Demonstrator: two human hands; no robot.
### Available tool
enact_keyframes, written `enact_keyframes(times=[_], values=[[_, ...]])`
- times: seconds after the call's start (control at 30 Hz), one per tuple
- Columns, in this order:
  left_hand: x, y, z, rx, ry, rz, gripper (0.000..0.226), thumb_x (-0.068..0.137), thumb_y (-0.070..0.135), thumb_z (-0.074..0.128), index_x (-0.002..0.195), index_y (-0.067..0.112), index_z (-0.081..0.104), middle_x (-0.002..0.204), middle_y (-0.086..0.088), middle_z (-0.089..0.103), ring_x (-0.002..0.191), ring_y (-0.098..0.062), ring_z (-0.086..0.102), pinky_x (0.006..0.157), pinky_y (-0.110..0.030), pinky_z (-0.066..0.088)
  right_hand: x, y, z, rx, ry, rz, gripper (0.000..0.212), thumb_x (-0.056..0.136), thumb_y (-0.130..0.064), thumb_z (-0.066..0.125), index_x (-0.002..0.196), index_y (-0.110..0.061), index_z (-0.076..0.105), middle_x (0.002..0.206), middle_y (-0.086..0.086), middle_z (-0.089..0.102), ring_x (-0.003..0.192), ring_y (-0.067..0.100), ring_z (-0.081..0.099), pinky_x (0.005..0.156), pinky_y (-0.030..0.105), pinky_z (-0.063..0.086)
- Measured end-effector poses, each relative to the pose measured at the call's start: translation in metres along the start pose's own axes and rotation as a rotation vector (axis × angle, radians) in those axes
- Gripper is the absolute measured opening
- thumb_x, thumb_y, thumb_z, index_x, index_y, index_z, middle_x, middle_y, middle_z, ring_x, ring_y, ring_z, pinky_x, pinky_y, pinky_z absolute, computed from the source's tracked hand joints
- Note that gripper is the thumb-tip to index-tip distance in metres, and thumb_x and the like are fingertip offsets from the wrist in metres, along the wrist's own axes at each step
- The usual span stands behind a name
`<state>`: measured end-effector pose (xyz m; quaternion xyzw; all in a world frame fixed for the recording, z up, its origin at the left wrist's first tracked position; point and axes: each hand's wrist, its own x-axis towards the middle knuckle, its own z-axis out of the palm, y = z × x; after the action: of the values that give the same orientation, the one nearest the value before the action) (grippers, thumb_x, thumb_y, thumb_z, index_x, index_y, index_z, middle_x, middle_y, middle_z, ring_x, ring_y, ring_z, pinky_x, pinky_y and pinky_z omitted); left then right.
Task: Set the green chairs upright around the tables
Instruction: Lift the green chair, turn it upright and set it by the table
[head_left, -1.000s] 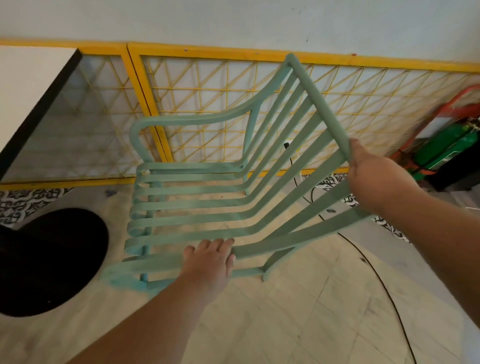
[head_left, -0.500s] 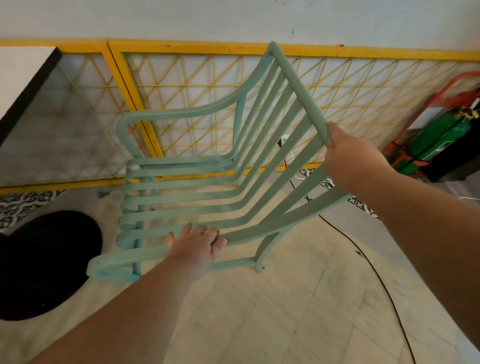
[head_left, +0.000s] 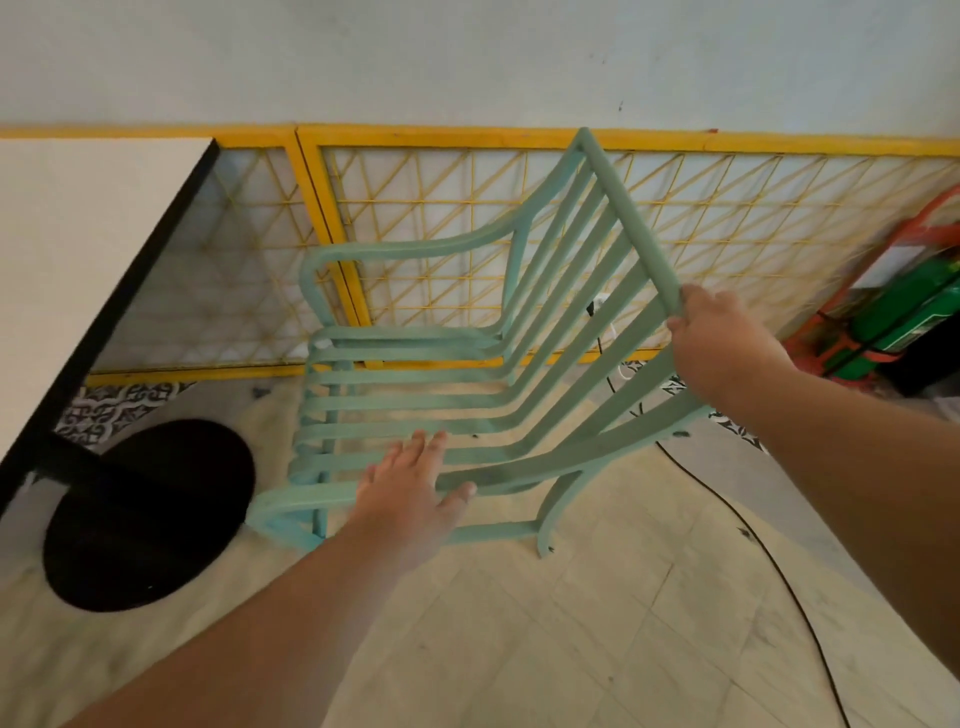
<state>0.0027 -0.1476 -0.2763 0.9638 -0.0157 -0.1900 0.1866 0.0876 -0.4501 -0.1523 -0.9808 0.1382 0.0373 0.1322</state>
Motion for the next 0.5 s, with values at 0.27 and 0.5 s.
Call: enact_keyframes(times=[0.27,0.5], values=[[-0.076,-0.016,-0.153,0.068,0.250,0.071,0.093,0.086,0.075,0.042,0.162,0.025,0.019,0.169,-0.006,0.022,0.156,-0.029,0.015,0.125,-0.053,0.018,-0.106,-0.057,-0.067,0.041,-0.055,-0.226,0.069,0.102,-0.049,0.050,0.163,-0.023,0.028,0.169,0.006,0.023,0.154,0.028,0.023,0.124,0.051,0.024],[-0.177,-0.030,-0.222,0.076,0.258,0.044,0.084,0.093,0.064,0.051,0.162,0.026,0.021,0.168,-0.006,0.024,0.155,-0.030,0.017,0.126,-0.046,0.015,-0.217,-0.097,-0.094,0.064,-0.088,-0.295,0.083,0.097,-0.063,0.051,0.164,-0.022,0.023,0.170,0.007,0.022,0.157,0.027,0.015,0.127,0.050,0.020]])
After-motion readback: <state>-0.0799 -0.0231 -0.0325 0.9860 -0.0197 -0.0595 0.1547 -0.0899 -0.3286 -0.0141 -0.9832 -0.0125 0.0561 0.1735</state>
